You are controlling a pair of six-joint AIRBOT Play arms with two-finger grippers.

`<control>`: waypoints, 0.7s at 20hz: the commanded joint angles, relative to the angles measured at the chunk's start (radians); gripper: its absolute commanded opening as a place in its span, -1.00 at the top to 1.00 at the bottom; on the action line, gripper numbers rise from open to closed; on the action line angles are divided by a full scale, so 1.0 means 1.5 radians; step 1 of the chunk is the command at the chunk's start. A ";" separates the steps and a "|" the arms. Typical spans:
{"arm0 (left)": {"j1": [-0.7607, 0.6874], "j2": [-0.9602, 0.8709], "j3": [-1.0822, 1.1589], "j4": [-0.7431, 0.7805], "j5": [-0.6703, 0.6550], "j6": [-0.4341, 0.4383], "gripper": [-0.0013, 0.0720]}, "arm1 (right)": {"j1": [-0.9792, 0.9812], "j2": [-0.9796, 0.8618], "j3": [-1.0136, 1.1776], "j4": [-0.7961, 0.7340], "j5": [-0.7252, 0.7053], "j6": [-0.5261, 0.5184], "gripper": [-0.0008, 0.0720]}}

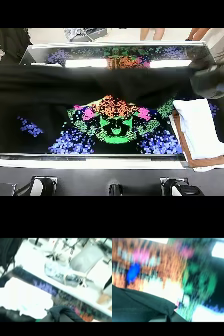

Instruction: Fold the shirts.

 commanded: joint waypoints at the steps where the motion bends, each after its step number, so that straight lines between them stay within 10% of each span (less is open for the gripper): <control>1: -0.005 0.044 -0.098 0.014 -0.046 0.012 0.88 | -0.002 0.006 -0.085 -0.001 0.164 -0.028 0.88; 5: -0.029 0.100 -0.251 0.011 -0.050 0.016 0.88 | -0.002 0.006 -0.258 0.026 0.150 -0.041 0.88; 14: -0.190 -0.202 -0.259 0.010 0.133 0.035 0.88 | -0.002 -0.268 -0.304 0.164 -0.306 -0.033 0.88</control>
